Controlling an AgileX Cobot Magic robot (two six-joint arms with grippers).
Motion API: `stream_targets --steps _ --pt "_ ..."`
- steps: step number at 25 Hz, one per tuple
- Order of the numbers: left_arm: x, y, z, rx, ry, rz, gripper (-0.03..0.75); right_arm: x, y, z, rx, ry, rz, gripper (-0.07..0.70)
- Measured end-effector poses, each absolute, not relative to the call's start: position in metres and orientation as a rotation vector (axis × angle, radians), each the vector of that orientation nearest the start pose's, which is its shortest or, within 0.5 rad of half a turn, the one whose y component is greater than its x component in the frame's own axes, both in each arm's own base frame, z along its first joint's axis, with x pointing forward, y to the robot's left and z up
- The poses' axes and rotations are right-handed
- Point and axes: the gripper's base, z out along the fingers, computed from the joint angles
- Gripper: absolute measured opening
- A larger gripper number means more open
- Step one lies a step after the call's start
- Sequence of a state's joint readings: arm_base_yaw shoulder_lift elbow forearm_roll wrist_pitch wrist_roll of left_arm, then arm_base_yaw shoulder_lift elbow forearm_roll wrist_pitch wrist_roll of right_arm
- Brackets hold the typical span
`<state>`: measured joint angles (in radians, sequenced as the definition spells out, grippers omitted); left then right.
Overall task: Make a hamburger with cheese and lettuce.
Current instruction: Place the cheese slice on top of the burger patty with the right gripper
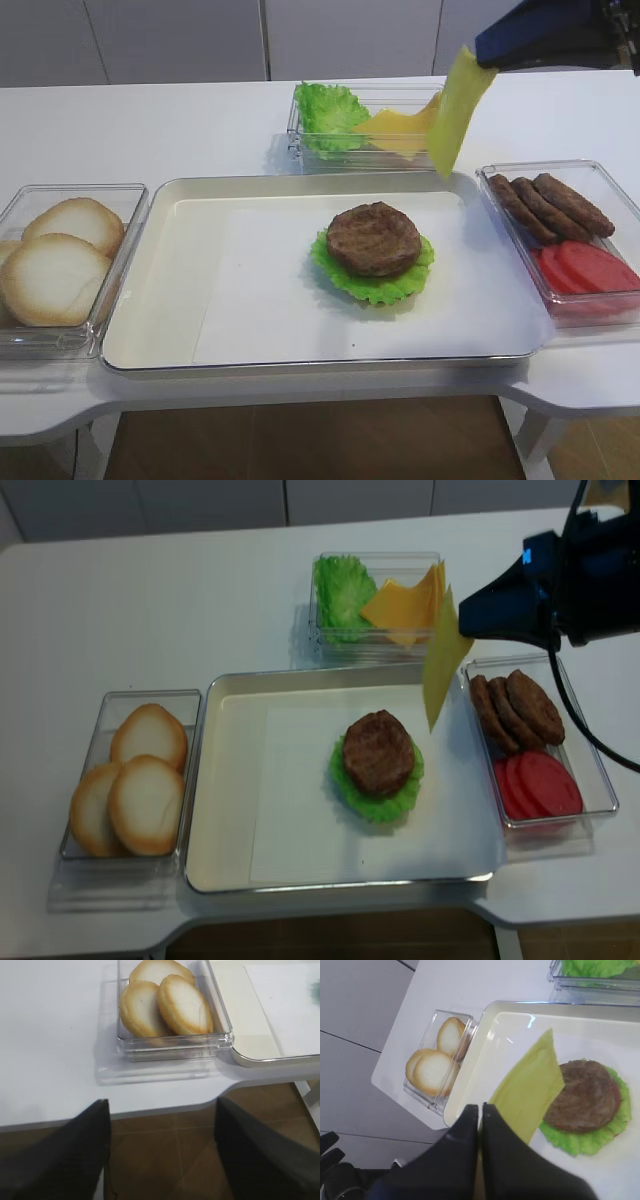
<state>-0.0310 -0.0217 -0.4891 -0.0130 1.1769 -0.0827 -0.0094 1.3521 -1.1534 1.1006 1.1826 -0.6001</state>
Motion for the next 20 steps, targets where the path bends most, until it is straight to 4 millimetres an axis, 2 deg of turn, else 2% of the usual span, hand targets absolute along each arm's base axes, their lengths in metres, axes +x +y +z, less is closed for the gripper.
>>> stream_targets --steps 6,11,20 --pt "-0.012 -0.001 0.265 -0.054 2.150 -0.082 0.476 0.251 0.105 0.354 -0.470 2.303 1.183 0.003" --pt "-0.012 -0.001 0.265 -0.054 2.150 -0.082 0.476 0.252 0.120 0.353 -0.492 2.281 1.156 0.003" --pt "-0.012 -0.001 0.265 -0.054 2.150 -0.082 0.476 0.278 0.145 0.317 -0.478 2.337 1.230 0.003"
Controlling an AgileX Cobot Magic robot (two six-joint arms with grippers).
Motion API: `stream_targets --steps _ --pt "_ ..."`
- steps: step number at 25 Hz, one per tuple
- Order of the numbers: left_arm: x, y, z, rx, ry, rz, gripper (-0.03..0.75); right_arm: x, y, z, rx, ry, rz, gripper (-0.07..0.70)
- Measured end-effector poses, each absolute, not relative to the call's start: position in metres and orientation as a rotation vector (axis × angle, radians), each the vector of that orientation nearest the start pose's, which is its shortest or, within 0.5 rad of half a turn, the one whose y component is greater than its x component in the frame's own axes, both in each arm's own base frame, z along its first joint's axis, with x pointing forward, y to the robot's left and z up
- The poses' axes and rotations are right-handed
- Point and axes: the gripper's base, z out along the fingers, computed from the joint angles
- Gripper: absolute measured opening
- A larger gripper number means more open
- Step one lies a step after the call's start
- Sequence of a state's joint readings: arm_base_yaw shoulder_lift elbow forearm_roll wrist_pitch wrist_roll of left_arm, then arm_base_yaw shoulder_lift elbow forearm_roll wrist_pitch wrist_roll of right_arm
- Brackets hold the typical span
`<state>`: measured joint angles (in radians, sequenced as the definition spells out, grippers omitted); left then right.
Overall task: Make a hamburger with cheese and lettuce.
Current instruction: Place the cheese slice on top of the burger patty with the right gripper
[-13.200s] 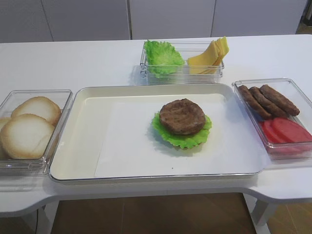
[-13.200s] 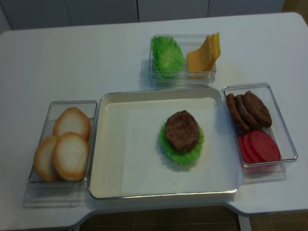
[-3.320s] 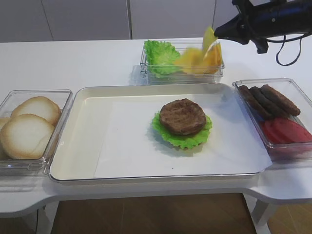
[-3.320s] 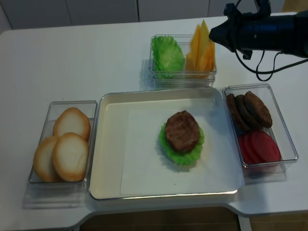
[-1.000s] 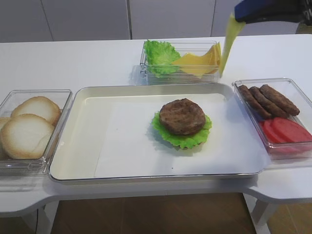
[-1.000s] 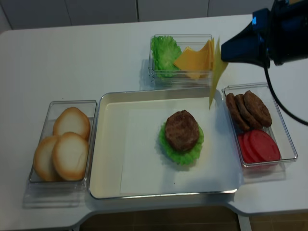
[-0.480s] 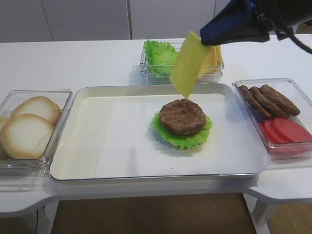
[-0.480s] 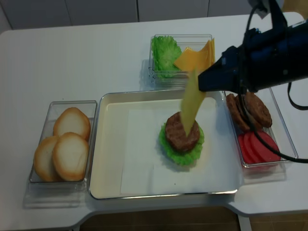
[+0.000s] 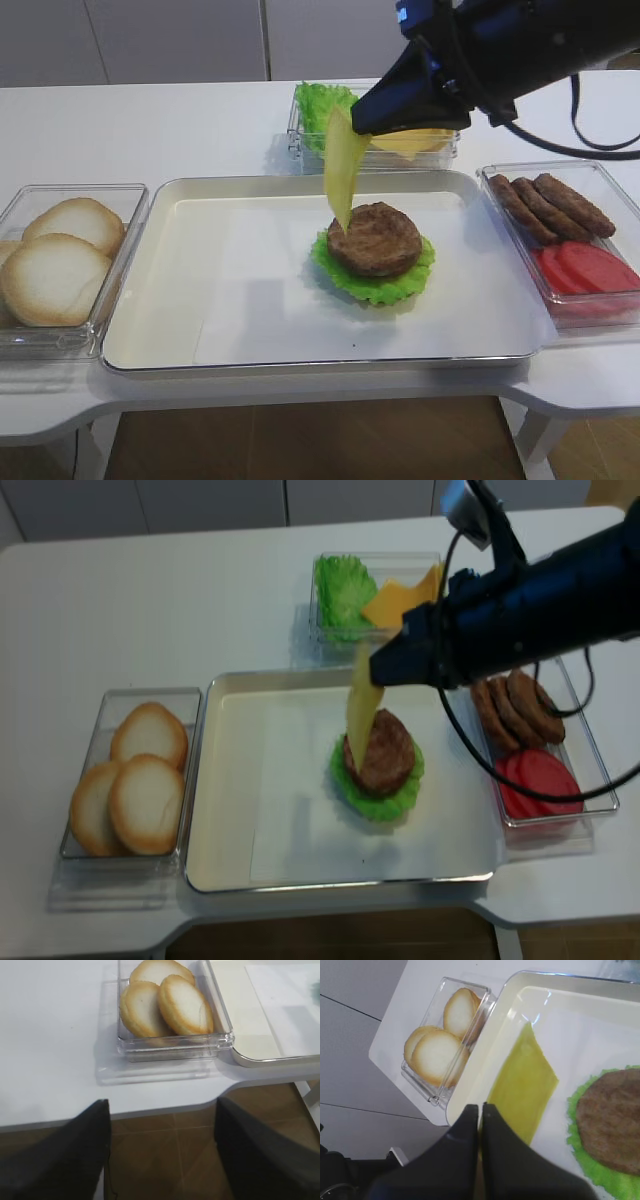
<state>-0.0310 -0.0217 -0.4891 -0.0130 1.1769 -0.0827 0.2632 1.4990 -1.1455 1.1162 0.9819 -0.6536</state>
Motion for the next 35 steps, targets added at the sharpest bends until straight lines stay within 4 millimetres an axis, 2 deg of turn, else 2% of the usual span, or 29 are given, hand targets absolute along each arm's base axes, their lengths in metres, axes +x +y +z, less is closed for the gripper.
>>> stream_targets --steps 5,13,22,35 --pt "-0.012 -0.001 0.265 -0.054 2.150 -0.082 0.476 0.292 0.154 0.298 -0.450 2.342 1.301 0.003" --pt "-0.012 -0.001 0.265 -0.054 2.150 -0.082 0.476 0.305 0.157 0.276 -0.444 2.371 1.307 0.003" --pt "-0.012 -0.001 0.265 -0.054 2.150 -0.082 0.476 0.307 0.156 0.273 -0.459 2.378 1.262 0.003" --pt "-0.012 -0.001 0.265 -0.054 2.150 -0.082 0.476 0.309 0.149 0.263 -0.493 2.458 1.090 0.003"
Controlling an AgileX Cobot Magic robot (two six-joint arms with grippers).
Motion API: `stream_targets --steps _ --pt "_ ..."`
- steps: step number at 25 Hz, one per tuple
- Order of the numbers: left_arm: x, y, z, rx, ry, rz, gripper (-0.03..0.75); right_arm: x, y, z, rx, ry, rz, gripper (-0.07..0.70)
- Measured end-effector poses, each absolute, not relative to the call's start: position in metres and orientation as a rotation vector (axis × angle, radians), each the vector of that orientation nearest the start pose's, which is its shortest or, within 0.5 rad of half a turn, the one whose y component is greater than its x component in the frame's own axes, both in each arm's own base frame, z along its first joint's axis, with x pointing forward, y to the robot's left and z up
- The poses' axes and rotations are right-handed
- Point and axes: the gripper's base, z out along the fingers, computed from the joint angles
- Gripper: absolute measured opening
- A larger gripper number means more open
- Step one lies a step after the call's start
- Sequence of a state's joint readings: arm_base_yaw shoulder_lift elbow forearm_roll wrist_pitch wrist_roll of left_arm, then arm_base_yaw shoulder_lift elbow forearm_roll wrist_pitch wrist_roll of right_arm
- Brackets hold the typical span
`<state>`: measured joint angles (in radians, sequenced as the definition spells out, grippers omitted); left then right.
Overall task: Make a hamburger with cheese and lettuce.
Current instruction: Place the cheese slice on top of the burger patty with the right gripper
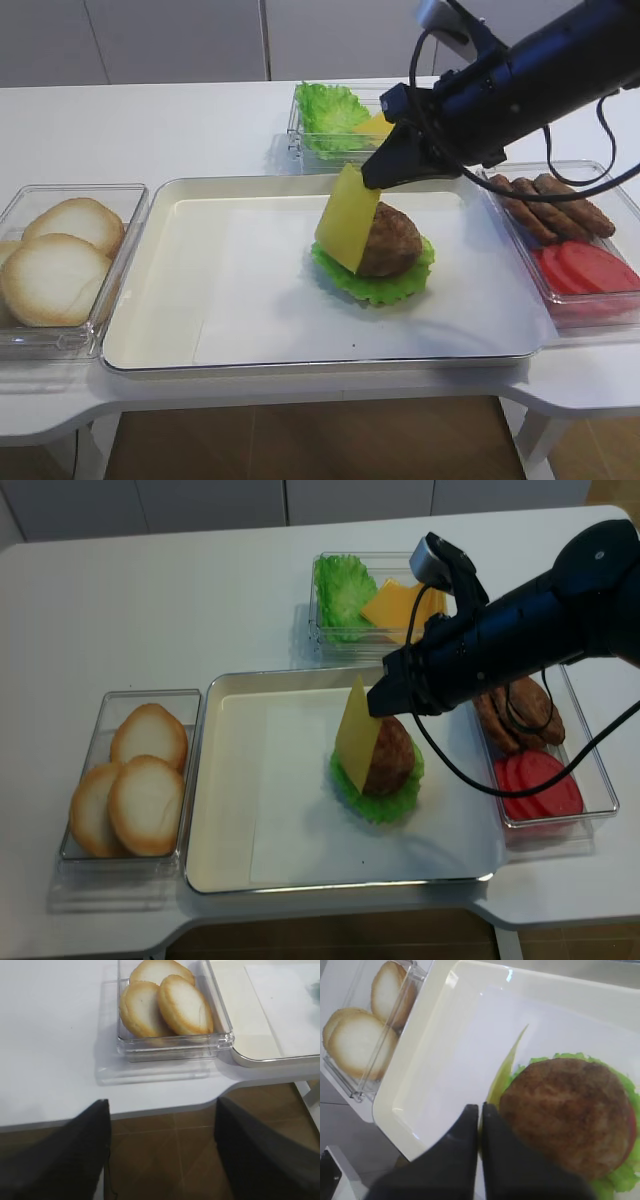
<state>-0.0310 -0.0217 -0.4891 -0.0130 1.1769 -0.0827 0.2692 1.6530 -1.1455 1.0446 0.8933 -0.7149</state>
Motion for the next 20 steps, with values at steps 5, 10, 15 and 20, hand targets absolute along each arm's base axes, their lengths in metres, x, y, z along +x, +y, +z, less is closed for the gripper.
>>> stream_targets --steps 5,10,15,20 --pt "-0.012 -0.001 0.265 -0.054 2.150 -0.082 0.476 0.308 0.146 0.260 -0.511 2.493 1.032 0.003" --pt "-0.012 -0.001 0.265 -0.054 2.150 -0.082 0.476 0.308 0.142 0.260 -0.511 2.513 0.964 0.003" --pt "-0.012 -0.001 0.265 -0.054 2.150 -0.082 0.476 0.306 0.138 0.263 -0.517 2.525 0.886 0.003" --pt "-0.012 -0.001 0.265 -0.054 2.150 -0.082 0.476 0.307 0.135 0.262 -0.528 2.530 0.836 0.003"
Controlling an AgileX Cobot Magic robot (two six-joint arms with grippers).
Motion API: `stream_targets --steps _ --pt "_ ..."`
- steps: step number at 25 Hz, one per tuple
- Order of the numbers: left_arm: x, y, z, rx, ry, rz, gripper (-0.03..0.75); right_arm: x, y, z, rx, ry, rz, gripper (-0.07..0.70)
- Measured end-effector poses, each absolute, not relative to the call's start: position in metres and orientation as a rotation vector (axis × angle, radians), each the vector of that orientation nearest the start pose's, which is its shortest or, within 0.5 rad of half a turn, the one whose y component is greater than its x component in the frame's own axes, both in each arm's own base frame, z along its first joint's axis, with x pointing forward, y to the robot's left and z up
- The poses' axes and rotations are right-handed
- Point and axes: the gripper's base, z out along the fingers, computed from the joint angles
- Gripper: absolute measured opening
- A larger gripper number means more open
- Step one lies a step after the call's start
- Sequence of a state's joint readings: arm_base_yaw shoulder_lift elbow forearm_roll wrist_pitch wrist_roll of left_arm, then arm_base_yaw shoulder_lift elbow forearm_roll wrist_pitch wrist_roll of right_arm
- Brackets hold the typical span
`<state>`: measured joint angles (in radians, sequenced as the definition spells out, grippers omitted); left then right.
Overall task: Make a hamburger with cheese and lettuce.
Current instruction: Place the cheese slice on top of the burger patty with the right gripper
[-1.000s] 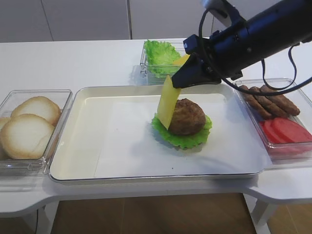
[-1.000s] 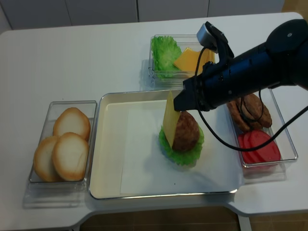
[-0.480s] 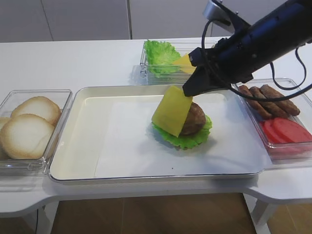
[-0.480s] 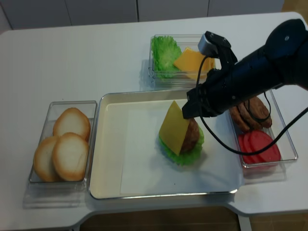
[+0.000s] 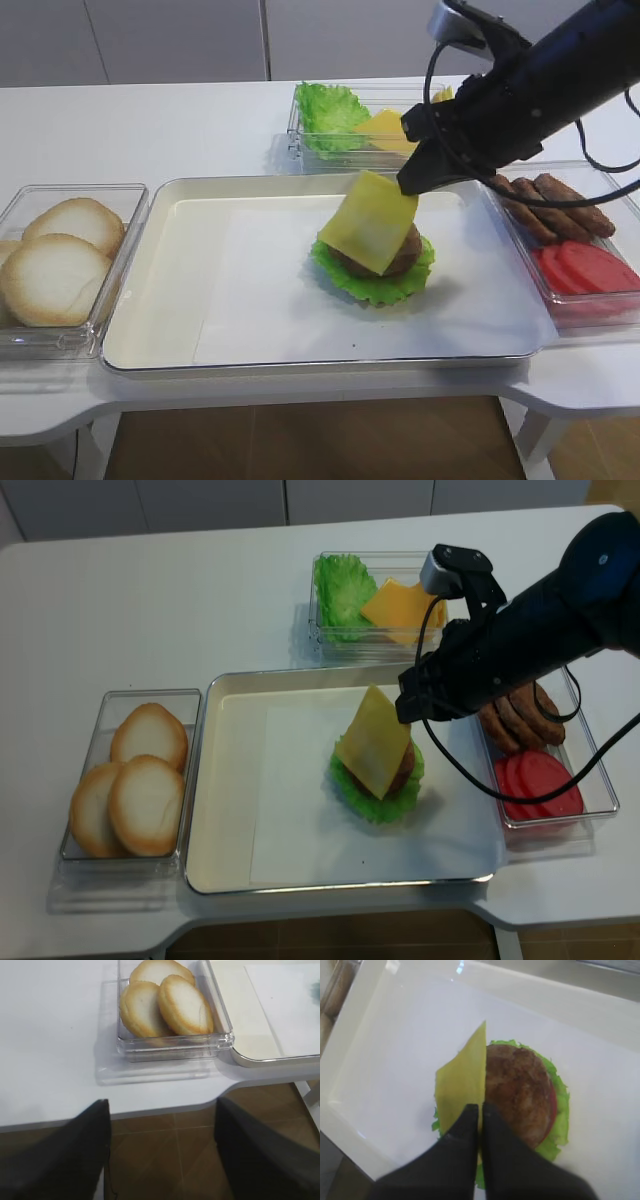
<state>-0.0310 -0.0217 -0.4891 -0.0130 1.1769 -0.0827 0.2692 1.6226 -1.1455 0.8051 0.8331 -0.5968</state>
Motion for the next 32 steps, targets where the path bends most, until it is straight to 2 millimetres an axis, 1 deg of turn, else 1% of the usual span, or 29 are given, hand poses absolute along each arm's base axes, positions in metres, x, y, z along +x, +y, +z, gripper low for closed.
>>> stream_targets --steps 11,23,25,27,32 --pt "-0.012 -0.001 0.265 -0.054 2.150 -0.082 0.476 0.310 0.133 0.260 -0.529 2.523 0.792 0.003" --pt "-0.012 -0.001 0.265 -0.054 2.150 -0.082 0.476 0.317 0.134 0.239 -0.543 2.587 0.768 0.006" --pt "-0.012 -0.001 0.265 -0.054 2.150 -0.082 0.476 0.317 0.134 0.238 -0.542 2.590 0.769 0.032" --pt "-0.012 -0.001 0.265 -0.054 2.150 -0.082 0.476 0.318 0.134 0.237 -0.530 2.595 0.768 0.084" --pt "-0.012 -0.001 0.265 -0.054 2.150 -0.082 0.476 0.318 0.134 0.237 -0.515 2.599 0.771 0.252"
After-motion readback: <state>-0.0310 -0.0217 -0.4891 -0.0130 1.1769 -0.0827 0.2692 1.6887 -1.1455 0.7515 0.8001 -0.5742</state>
